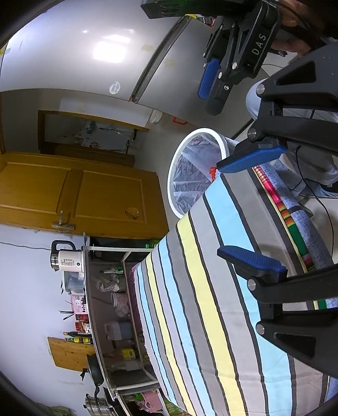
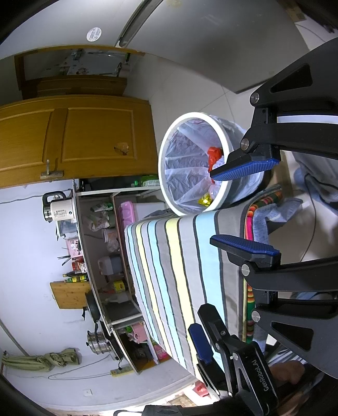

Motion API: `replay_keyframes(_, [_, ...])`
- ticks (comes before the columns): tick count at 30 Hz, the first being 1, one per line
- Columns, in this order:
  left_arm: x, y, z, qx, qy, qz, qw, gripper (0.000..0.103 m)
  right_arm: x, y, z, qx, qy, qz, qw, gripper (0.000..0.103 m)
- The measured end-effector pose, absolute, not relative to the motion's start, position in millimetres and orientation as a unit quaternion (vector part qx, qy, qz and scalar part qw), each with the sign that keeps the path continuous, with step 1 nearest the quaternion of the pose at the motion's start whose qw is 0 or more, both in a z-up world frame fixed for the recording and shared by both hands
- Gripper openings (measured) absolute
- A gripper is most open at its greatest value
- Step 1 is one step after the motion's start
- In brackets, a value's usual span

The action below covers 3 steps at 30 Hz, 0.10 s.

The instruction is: Collect trash

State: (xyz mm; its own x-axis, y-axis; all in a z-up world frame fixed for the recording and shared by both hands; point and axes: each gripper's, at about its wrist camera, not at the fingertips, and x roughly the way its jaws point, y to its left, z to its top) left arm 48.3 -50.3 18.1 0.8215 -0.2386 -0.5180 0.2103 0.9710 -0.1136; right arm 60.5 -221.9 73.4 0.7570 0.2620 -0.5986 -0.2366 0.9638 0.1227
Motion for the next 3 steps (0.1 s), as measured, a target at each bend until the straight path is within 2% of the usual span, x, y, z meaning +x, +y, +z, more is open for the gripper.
replay_keyframes(3, [48.5,-50.8,16.9,-0.027,0.276,-0.116,0.954,0.06,60.2,-222.1,73.5,0.02,0.322,0.133,0.937,0.044])
